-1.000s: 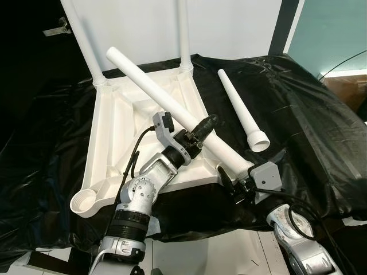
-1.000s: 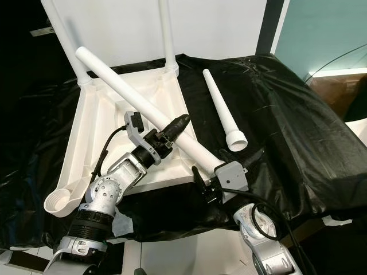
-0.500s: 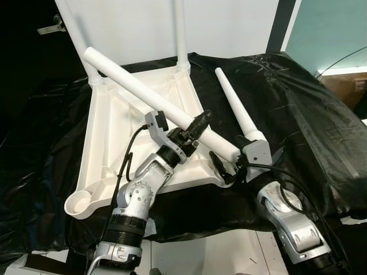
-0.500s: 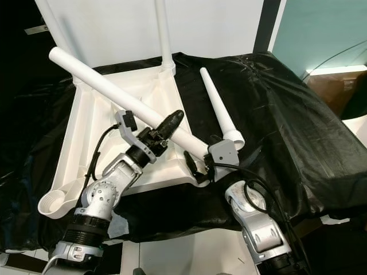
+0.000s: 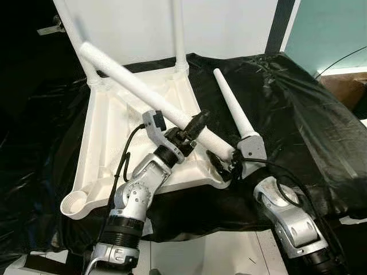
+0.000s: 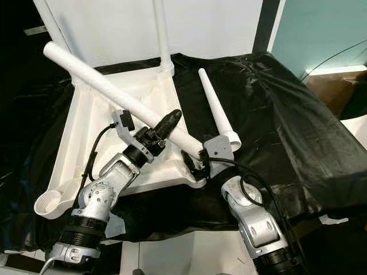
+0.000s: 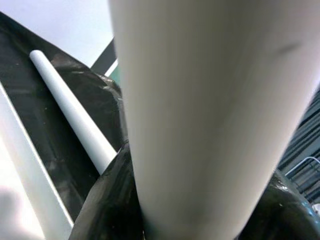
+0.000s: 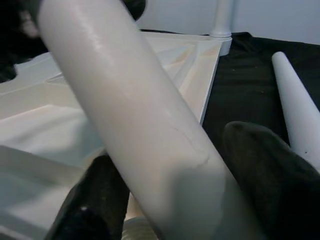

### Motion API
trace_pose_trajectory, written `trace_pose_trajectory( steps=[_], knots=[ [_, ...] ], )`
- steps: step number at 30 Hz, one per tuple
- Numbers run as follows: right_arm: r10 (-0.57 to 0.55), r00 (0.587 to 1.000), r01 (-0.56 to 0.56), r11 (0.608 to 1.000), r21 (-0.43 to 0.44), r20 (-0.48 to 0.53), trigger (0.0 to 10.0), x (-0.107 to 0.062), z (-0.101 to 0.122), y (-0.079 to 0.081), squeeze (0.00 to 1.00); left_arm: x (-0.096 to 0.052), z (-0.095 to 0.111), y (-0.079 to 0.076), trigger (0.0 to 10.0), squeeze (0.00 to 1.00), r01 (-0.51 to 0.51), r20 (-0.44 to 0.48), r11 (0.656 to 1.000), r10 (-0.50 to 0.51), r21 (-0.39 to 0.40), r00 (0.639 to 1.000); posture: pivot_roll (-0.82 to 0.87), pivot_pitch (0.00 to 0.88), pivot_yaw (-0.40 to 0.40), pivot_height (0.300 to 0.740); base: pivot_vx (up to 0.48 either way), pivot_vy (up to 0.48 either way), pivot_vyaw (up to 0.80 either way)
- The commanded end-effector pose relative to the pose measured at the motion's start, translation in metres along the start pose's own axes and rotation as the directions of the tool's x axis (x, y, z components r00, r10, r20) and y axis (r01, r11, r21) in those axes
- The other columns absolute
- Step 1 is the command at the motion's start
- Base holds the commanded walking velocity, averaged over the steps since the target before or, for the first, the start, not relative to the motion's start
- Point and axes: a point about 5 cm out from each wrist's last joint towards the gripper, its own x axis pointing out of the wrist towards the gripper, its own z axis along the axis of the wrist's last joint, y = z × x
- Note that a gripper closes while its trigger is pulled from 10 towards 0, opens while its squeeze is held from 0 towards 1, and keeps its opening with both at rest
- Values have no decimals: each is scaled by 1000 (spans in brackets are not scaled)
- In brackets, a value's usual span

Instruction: Building children table

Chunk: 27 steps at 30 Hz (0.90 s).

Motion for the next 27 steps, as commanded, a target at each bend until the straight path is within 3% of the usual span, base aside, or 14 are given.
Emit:
trace_pose_trajectory(
  steps=[1, 11, 20, 21, 23, 24, 27],
  knots=[
    [47, 999, -46, 996, 80, -20, 0, 3, -5, 11, 0, 3, -16, -36, 0, 0, 458, -38, 885, -462, -79, 886, -141, 39, 64, 740, 0, 0, 0],
    [12, 1000, -11, 998, 64, -22, 0, 0, -3, 6, 0, 4, -13, -39, 0, 0, 471, -23, 878, -474, -79, 880, -145, 37, 62, 740, 0, 0, 0],
    [-63, 998, 63, 997, -43, -13, 0, -1, 3, -4, 0, 7, -4, -43, 0, 0, 473, 20, 877, -473, -85, 881, -147, 34, 61, 740, 0, 0, 0],
    [-73, 997, 72, 996, -47, -16, 0, -1, 2, -4, 0, 8, -4, -41, 10000, 776, 463, 23, 882, -463, -85, 886, -146, 33, 60, 740, 0, 0, 0],
    [-82, 996, 81, 996, -48, -18, 0, -1, 1, -5, 0, 9, -4, -40, 10000, 776, 453, 25, 888, -452, -85, 891, -146, 33, 60, 740, 0, 0, 0],
    [-93, 995, 92, 995, -47, -21, 0, -1, 0, -5, 0, 9, -3, -40, 10000, 1000, 456, 27, 886, -455, -82, 890, -147, 31, 59, 740, 0, 0, 0],
    [-106, 994, 105, 993, -47, -24, 0, -1, -1, -6, 0, 8, -3, -40, 10000, 1000, 461, 29, 884, -460, -79, 887, -147, 31, 59, 740, 0, 0, 0]
  ],
)
